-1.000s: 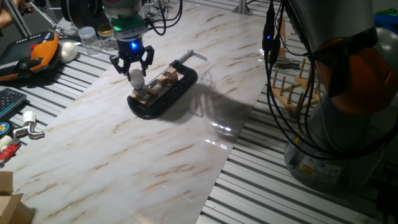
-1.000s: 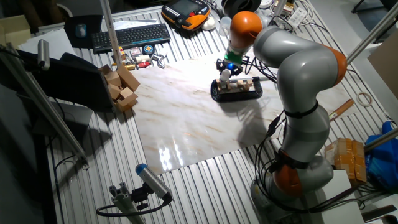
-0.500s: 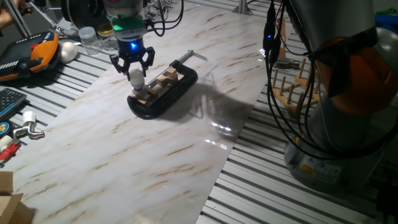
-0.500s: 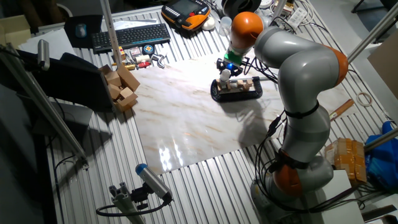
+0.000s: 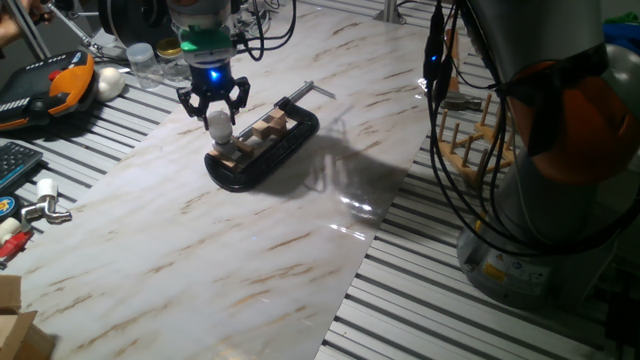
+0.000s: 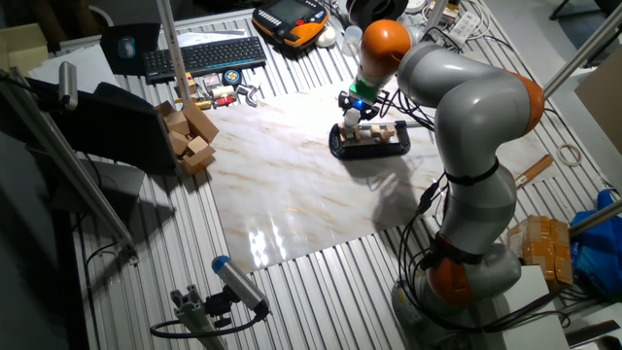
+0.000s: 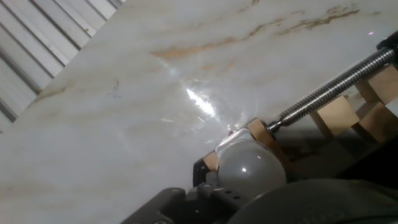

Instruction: Install the light bulb by rotating it

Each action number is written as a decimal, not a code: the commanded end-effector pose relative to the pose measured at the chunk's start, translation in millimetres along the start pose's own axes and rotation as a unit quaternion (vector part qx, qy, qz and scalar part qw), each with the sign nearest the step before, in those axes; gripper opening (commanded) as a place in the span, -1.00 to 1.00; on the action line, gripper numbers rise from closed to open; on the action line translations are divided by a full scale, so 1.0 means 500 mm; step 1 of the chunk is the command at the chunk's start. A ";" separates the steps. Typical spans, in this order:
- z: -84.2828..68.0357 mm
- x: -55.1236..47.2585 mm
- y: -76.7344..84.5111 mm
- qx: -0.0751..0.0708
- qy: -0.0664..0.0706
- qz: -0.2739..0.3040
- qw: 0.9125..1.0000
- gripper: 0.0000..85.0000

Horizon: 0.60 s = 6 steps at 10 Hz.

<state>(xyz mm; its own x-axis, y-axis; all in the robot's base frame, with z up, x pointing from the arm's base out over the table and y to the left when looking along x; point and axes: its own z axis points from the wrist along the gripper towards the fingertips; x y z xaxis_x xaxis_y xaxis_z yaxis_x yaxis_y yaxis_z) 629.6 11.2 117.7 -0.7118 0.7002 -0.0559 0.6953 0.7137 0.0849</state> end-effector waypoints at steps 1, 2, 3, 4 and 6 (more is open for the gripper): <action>0.000 0.000 0.000 0.000 -0.002 0.000 1.000 0.60; -0.001 0.000 0.000 -0.001 -0.004 0.001 1.000 0.60; -0.002 -0.001 0.001 -0.001 -0.006 0.001 1.000 0.60; -0.005 -0.003 0.001 -0.002 -0.007 -0.001 1.000 0.60; -0.020 -0.009 0.003 0.003 -0.013 -0.008 1.000 0.60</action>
<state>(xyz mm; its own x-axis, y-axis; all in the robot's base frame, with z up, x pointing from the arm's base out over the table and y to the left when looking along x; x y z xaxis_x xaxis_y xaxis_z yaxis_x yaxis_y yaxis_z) 632.9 9.2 128.2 -0.7202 0.6889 -0.0823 0.6844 0.7248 0.0787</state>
